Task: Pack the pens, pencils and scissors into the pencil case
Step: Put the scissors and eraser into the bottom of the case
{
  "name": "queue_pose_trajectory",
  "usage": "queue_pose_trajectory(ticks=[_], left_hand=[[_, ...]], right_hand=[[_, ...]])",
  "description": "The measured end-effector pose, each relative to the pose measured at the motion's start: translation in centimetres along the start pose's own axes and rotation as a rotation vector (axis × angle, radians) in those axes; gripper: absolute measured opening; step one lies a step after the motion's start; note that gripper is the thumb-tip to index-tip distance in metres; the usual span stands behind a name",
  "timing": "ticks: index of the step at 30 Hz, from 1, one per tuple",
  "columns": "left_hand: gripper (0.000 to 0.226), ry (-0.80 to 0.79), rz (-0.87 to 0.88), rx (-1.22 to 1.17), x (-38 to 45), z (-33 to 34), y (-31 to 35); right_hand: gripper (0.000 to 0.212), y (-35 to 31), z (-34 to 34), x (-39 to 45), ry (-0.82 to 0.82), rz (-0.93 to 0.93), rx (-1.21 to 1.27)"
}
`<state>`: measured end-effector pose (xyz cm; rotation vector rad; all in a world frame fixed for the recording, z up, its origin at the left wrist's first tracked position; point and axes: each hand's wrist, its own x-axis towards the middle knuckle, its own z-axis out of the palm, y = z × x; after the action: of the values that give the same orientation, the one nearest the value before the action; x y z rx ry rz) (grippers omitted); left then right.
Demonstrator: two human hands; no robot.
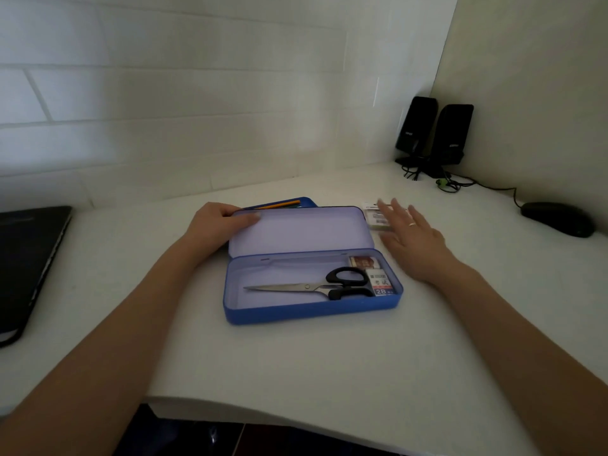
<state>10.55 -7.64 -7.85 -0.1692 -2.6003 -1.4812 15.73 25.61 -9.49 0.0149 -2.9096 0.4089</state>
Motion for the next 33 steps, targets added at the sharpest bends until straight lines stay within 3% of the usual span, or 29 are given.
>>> queue_pose_trajectory(ticks=[10,13,17,22,28,31,33], left_hand=[[0.032,0.015,-0.006,-0.021,-0.2,0.1,0.1],[0.038,0.050,0.015,0.011,-0.5,0.1,0.4],[0.020,0.087,0.061,-0.027,-0.6,0.4,0.6],[0.015,0.162,0.087,0.000,-0.7,0.7,0.9],[0.019,0.204,0.104,-0.008,-0.8,0.8,1.0],[0.025,0.215,0.098,-0.015,-0.9,0.8,1.0],[0.033,0.253,0.086,0.053,-0.8,0.9,1.0]], right_hand=[[0.063,-0.1,0.8,2.7,-0.114,0.096,-0.032],[0.060,-0.7,1.0,3.6,-0.013,0.148,0.013],[0.048,-1.6,1.0,3.4,0.183,0.078,0.019],[0.039,-2.4,0.4,2.7,0.172,0.135,-0.083],[0.031,-3.3,0.7,2.7,0.234,0.216,-0.040],[0.033,-3.3,0.4,2.4,0.319,0.250,0.048],[0.036,-3.1,-0.3,2.2,0.390,0.308,0.237]])
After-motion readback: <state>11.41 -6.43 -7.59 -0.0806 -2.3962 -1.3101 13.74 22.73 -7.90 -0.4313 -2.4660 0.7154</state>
